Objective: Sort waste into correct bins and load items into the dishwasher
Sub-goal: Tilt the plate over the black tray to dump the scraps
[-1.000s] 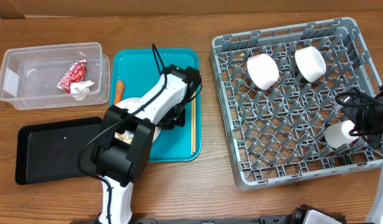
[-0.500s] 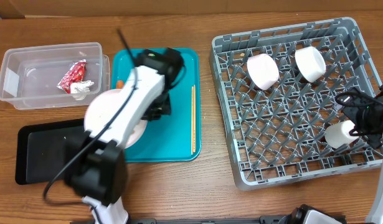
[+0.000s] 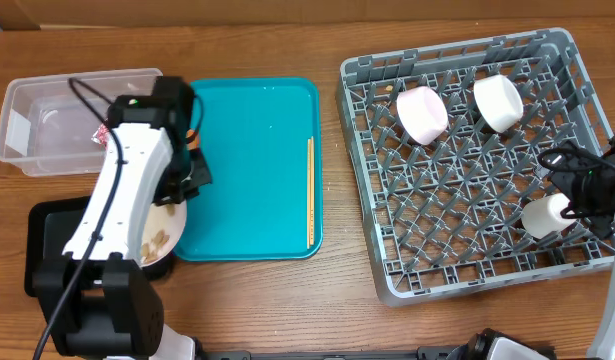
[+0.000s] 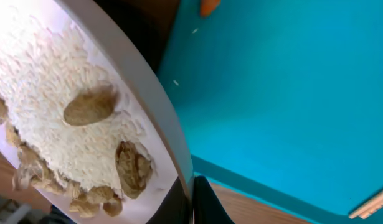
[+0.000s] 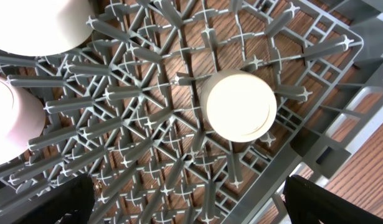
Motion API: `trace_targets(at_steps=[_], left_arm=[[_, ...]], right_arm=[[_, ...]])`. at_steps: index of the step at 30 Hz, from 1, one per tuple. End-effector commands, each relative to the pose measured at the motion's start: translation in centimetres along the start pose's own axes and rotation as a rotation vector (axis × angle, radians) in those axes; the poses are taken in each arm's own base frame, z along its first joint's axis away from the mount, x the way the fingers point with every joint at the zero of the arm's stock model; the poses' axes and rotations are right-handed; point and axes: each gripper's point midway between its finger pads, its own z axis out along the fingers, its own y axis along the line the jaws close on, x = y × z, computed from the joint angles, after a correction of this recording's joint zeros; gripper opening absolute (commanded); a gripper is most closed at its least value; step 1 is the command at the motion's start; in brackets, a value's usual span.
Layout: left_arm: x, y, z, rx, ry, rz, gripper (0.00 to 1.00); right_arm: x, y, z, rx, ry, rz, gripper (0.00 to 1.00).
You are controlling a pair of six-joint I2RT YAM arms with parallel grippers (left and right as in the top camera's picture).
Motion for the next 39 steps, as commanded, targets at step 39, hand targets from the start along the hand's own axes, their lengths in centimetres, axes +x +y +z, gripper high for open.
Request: trace_targets(at_steps=[39], left_arm=[[-3.7,8.9,-7.4,1.182,-0.253,-0.152,0.04]], right_arm=[[-0.3,0.2,-0.8,-0.017,-0.029,-0.020,1.00]])
